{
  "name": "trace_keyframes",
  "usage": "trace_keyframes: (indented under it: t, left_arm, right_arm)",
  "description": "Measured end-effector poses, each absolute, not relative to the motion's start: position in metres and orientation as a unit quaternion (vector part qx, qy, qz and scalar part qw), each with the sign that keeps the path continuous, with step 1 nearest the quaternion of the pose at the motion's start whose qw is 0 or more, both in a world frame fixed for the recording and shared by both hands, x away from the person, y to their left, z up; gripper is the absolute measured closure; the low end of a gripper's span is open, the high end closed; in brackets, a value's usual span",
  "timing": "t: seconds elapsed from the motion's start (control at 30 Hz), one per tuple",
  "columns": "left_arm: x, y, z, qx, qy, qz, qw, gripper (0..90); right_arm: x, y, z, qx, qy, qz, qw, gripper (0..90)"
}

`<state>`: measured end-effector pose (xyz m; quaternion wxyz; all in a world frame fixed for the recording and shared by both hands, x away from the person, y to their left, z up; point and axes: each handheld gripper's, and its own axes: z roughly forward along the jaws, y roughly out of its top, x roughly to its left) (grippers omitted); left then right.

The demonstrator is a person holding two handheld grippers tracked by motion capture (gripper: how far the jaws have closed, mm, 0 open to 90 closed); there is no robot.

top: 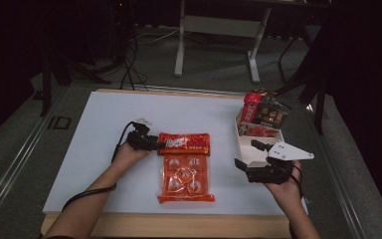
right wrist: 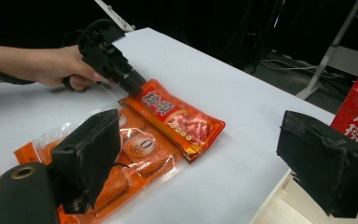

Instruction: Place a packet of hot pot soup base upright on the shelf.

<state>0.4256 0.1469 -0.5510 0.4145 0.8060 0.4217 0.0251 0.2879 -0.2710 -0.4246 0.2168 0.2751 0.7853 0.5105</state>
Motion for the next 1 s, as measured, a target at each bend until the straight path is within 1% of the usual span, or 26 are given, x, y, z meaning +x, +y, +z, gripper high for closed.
trace_keyframes:
  t: [0.03,0.07,0.13,0.17,0.2,0.23,0.3,0.4,0.57,0.67,0.8,0.87,1.0]
  left_arm:
    - [0.426,0.146,-0.551,0.806,0.421,0.019,0.416,46.9]
    - [0.427,0.145,-0.551,0.807,0.42,0.019,0.415,47.3]
    - [0.428,0.145,-0.551,0.807,0.417,0.01,0.418,52.9]
    - [0.427,0.141,-0.552,0.811,0.41,0.008,0.416,52.9]
    - [0.427,0.14,-0.552,0.812,0.406,-0.006,0.42,54.3]
    - [0.427,0.137,-0.552,0.813,0.403,-0.004,0.42,56.8]
    - [0.425,0.134,-0.552,0.816,0.397,-0.003,0.419,57.1]
    - [0.423,0.129,-0.553,0.819,0.39,-0.001,0.421,62.0]
    - [0.421,0.121,-0.551,0.82,0.393,0.01,0.417,73.5]
    - [0.42,0.119,-0.55,0.82,0.398,0.013,0.411,75.8]
    - [0.417,0.113,-0.548,0.832,0.382,0.021,0.401,87.6]
    - [0.416,0.112,-0.546,0.836,0.379,0.026,0.397,88.6]
    - [0.414,0.112,-0.541,0.836,0.373,0.034,0.4,89.0]
  right_arm:
    - [0.288,-0.271,-0.424,0.276,0.784,0.511,0.217,13.3]
    - [0.288,-0.271,-0.424,0.276,0.785,0.511,0.217,13.3]
    - [0.288,-0.272,-0.424,0.277,0.784,0.511,0.218,13.3]
    - [0.288,-0.272,-0.425,0.278,0.784,0.511,0.218,13.3]
    - [0.288,-0.272,-0.425,0.278,0.785,0.511,0.215,13.3]
    - [0.289,-0.271,-0.426,0.278,0.785,0.51,0.214,13.4]
    - [0.289,-0.271,-0.426,0.279,0.786,0.509,0.213,13.5]
    - [0.29,-0.27,-0.427,0.278,0.788,0.508,0.21,13.5]
    - [0.29,-0.269,-0.429,0.278,0.79,0.505,0.206,13.9]
    - [0.291,-0.269,-0.429,0.279,0.79,0.505,0.207,13.9]
    - [0.292,-0.269,-0.43,0.283,0.79,0.504,0.206,14.0]
    - [0.293,-0.269,-0.431,0.286,0.791,0.502,0.2,14.1]
    - [0.293,-0.27,-0.431,0.288,0.789,0.504,0.202,14.2]
